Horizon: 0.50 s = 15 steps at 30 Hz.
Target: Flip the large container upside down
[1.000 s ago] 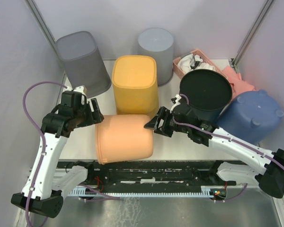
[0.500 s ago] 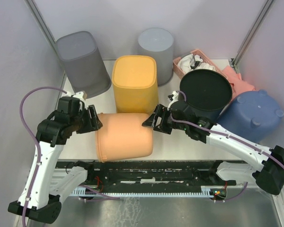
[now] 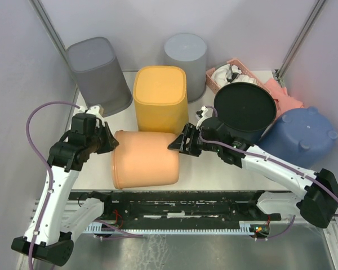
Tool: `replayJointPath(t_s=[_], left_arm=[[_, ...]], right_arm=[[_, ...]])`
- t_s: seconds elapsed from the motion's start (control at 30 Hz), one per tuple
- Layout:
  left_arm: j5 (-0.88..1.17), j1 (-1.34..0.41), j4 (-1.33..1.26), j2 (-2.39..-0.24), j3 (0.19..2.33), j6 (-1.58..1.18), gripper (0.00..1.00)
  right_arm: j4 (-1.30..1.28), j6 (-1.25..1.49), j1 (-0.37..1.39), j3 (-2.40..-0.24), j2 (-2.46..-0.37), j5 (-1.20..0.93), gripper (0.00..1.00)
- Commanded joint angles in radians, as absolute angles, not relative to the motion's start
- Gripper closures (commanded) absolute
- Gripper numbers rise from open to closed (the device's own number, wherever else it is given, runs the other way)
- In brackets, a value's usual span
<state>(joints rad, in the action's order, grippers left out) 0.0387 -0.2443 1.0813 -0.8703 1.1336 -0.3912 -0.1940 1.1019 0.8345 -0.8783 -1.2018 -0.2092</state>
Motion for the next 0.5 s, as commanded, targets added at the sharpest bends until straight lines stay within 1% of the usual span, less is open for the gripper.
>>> replayJointPath(t_s=[0.0, 0.13, 0.33, 0.47], left_arm=[[0.067, -0.253, 1.126, -0.89, 1.035, -0.358, 0.97], [0.162, -0.254, 1.01, -0.889, 0.994, -0.395, 0.97], [0.175, -0.254, 0.927, -0.905, 0.995, -0.421, 0.97], [0.208, -0.254, 0.867, -0.941, 1.005, -0.438, 0.97]], right_arm=[[0.122, 1.148, 0.861, -0.898, -1.223, -0.41, 0.33], [0.141, 1.06, 0.899, -0.923, -1.156, -0.35, 0.33], [0.171, 0.986, 0.938, -1.014, -1.117, -0.38, 0.34], [0.14, 0.948, 0.96, -1.072, -1.113, -0.374, 0.34]])
